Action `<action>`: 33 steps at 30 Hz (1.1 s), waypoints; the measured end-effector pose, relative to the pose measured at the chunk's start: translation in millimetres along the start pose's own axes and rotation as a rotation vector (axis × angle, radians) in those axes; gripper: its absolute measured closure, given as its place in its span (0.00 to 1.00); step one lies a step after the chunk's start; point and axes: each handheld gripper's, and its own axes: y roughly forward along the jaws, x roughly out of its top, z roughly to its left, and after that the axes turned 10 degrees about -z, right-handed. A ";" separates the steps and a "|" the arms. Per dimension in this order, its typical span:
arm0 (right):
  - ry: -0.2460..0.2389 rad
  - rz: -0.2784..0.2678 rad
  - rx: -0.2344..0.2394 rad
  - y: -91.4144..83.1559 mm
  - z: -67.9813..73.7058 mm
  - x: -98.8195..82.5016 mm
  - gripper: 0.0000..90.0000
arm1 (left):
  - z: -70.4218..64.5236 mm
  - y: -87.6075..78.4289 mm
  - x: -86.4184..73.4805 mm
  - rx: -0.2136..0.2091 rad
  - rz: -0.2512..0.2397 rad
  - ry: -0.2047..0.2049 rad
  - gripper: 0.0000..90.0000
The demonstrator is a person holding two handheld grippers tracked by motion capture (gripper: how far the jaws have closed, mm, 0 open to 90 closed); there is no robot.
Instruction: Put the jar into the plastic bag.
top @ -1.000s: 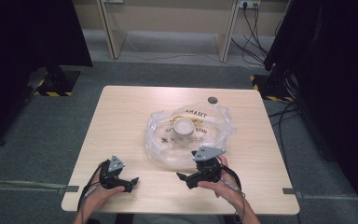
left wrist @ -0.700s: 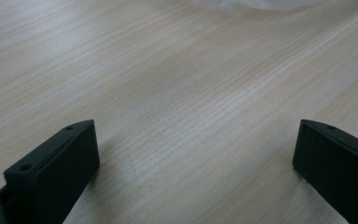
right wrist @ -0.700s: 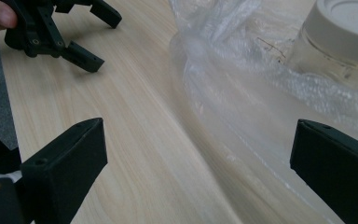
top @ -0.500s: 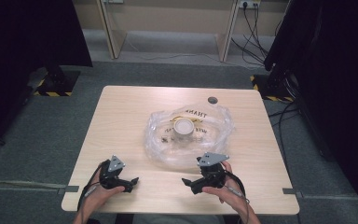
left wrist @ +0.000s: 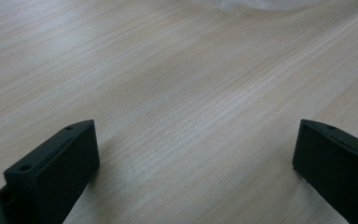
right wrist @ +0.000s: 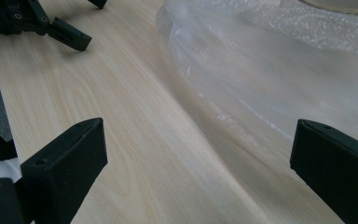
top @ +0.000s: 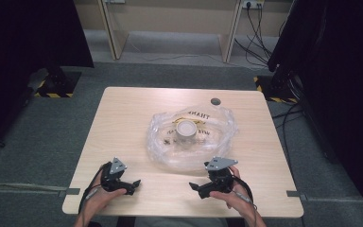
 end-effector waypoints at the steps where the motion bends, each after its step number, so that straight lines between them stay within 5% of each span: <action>1: 0.001 0.001 -0.001 -0.5 -0.2 -1.1 0.05 | 0.0 0.0 0.0 0.000 0.000 0.000 0.00; 33: 0.061 0.008 -0.036 -18.2 -7.5 -25.3 0.05 | 0.0 0.0 0.0 0.000 0.000 0.000 0.00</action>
